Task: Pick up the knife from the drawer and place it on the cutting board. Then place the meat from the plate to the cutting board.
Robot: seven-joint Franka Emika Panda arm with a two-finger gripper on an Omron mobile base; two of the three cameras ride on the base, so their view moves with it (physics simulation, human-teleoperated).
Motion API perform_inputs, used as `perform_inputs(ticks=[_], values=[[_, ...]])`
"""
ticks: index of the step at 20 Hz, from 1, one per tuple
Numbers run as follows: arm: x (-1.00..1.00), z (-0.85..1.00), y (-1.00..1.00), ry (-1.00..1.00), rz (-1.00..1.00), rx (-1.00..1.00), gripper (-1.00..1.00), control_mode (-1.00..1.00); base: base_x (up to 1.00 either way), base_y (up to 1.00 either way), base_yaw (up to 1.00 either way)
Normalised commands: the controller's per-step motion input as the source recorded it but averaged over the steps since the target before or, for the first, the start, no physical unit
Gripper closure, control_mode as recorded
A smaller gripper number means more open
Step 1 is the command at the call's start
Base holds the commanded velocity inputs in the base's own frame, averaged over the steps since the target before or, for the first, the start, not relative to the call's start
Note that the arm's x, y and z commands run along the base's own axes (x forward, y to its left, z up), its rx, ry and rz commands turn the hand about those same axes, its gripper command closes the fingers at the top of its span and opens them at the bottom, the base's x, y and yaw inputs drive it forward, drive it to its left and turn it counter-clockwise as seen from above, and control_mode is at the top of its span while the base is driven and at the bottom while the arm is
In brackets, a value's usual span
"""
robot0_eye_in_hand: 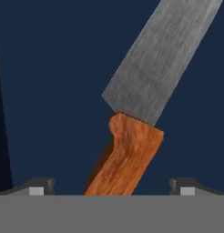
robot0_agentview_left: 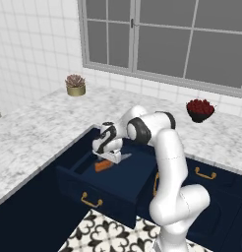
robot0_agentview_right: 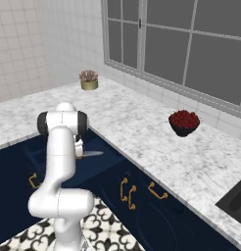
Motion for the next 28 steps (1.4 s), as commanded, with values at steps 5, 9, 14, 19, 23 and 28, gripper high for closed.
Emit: perform_inputs(ticks=[5,9,14,19,23,28], values=[[-1.00,-0.54,0.05,0.00,0.19,0.00,-1.00,-1.00,0.00,0.00,0.00],[-1.00,-0.41,0.20,0.00,0.09,0.00,-1.00,-1.00,0.00,0.00,0.00],[-1.00,-0.33,0.37,0.00,0.02,0.00,1.00,-1.00,0.00,0.00,0.00],[-0.89,-0.28,0.25,0.00,0.00,0.00,1.00,-1.00,0.00,0.00,0.00],[-0.48,-0.02,-0.04,0.00,0.00,0.04,1.00,-1.00,0.00,0.00,0.00],[-0.24,0.86,-0.17,0.00,0.13,0.14,1.00,-1.00,0.00,0.00,0.00]])
